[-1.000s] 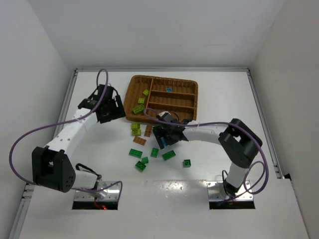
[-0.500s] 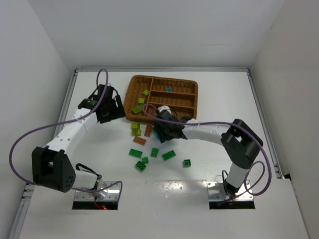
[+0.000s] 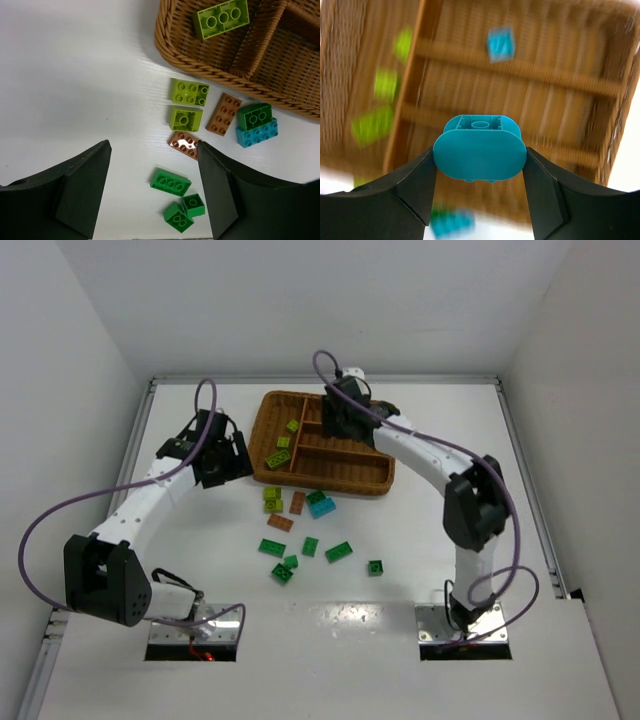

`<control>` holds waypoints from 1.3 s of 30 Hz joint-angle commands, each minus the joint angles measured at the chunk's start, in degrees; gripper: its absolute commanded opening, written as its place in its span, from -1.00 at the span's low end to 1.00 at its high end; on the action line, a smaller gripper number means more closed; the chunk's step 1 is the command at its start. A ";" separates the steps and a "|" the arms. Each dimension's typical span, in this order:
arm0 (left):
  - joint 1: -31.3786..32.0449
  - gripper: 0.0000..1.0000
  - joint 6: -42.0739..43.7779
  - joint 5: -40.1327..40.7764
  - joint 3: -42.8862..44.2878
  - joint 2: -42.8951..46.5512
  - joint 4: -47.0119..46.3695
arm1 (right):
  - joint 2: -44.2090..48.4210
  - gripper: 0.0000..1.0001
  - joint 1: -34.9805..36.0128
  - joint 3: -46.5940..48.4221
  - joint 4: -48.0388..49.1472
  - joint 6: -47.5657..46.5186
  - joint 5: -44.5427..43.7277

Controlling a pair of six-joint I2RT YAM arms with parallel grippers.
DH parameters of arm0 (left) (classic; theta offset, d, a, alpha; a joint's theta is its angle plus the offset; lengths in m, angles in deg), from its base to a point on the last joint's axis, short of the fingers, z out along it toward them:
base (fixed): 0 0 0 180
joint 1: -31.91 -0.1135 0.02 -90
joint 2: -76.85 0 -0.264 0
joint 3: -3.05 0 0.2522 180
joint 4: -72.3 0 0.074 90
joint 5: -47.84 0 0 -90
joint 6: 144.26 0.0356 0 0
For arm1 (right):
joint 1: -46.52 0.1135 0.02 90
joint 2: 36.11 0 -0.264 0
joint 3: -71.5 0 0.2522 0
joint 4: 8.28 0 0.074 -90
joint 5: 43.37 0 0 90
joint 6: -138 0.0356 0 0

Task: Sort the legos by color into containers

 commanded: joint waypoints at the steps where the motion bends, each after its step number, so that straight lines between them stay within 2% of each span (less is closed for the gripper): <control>1: -0.62 0.52 -0.76 -0.59 1.02 1.83 0.38 | -9.25 0.01 -2.50 11.41 -2.05 0.99 -2.69; 4: -0.62 0.52 -0.76 -0.58 0.50 1.30 0.38 | -13.67 0.01 -3.91 18.70 -3.29 0.99 -3.48; 7: -0.62 0.52 -0.76 -0.58 0.50 0.78 0.38 | -16.32 0.01 -6.63 20.57 0.31 0.99 -1.82; 11: -0.62 0.52 -0.76 -0.58 -0.03 0.24 0.38 | -21.58 0.01 -9.09 27.85 -1.26 1.61 -0.58; 18: -0.62 0.52 -0.76 -0.05 -0.03 -1.42 -0.14 | -27.04 0.07 -11.46 31.02 -0.48 1.61 0.19; 20: -1.15 0.52 -0.76 -0.05 0.49 -1.43 -0.14 | -29.32 0.32 -12.17 34.26 -2.40 1.61 0.99; 23: -1.15 0.52 -0.76 -0.05 0.50 -1.43 -0.14 | -27.76 0.76 -11.48 35.60 -4.61 1.61 -0.84; 24: -1.15 0.52 -0.76 -0.05 0.50 -1.43 -0.14 | -27.75 0.79 -11.47 34.04 -4.61 1.61 -1.37; 28: -1.15 0.52 -0.76 0.48 0.50 -1.43 -0.14 | -16.52 0.75 -10.33 21.83 -0.66 1.08 -1.90; 30: -1.15 0.52 -0.76 1.53 -0.03 -0.90 -0.14 | -7.56 0.70 -9.19 11.30 1.62 1.08 -1.90; 31: -1.15 0.52 -0.76 1.53 -0.03 -0.20 -0.14 | -4.23 0.70 -7.88 2.47 2.85 1.08 -1.12; 33: -1.15 0.52 -0.76 2.23 -1.17 0.41 -0.14 | 5.32 0.70 -6.03 -6.71 7.07 1.08 2.48; 34: -1.67 0.52 -0.76 2.23 -1.17 1.03 -0.14 | 8.00 0.74 -4.89 -14.68 7.86 1.08 3.88; 37: -1.68 0.52 -0.24 2.23 -1.70 1.56 -0.14 | 15.57 0.87 1.26 -28.05 9.37 1.08 6.36; 39: -2.20 0.52 0.29 2.76 -1.70 2.87 -0.14 | 17.16 0.92 5.83 -32.75 11.20 1.08 8.46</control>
